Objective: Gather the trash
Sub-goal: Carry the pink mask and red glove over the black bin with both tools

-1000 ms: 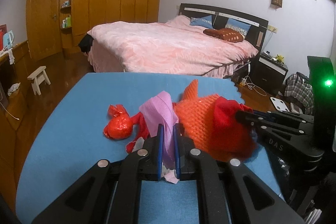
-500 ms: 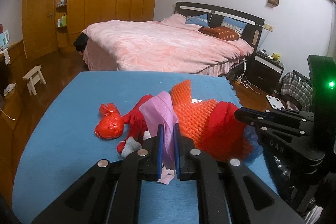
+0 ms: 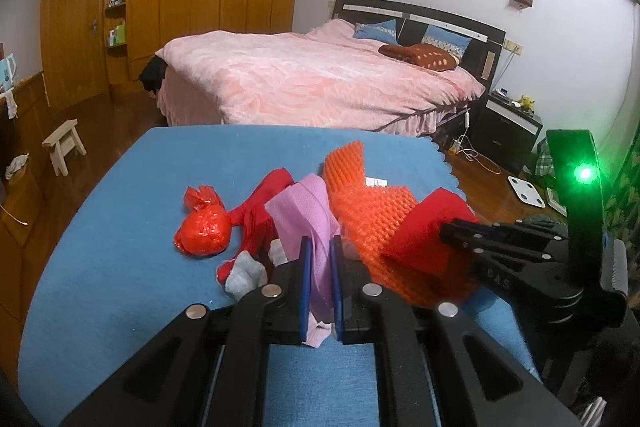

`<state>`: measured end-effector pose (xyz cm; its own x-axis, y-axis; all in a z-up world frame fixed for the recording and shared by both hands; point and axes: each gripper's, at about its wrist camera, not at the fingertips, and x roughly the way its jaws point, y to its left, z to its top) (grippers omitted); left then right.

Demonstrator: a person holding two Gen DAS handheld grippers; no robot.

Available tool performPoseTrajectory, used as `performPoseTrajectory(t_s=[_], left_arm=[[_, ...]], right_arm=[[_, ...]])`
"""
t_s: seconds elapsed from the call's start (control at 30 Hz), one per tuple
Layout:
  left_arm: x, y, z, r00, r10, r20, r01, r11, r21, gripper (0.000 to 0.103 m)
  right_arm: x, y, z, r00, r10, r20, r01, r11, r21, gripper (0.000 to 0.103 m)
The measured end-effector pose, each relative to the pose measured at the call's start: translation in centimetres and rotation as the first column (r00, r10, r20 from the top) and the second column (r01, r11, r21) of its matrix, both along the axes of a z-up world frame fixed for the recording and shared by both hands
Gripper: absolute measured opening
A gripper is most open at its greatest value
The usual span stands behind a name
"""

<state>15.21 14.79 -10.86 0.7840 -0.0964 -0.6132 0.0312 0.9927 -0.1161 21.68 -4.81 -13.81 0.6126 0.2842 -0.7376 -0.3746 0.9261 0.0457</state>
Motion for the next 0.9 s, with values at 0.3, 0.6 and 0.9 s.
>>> performPoseTrajectory(t_s=[0.3, 0.6, 0.9], left_arm=[[0.0, -0.3, 0.4, 1.000, -0.002, 0.011, 0.002, 1.000, 0.007, 0.009], [-0.8, -1.6, 2.3, 0.998, -0.038, 0.050, 0.037, 0.999, 0.012, 0.009], [-1.2, -5.5, 4.1, 0.990, -0.126, 0.069, 0.127, 0.992, -0.010, 0.009]], right_arm=[[-1.7, -1.2, 4.7, 0.994, 0.032, 0.103, -0.041, 0.996, 0.084, 0.005], [-3.2, -3.6, 9.9, 0.981, 0.016, 0.194, -0.044, 0.989, 0.141, 0.005], [-5.7, -8.3, 13.1, 0.966, -0.046, 0.255, 0.003, 0.986, 0.167, 0.005]])
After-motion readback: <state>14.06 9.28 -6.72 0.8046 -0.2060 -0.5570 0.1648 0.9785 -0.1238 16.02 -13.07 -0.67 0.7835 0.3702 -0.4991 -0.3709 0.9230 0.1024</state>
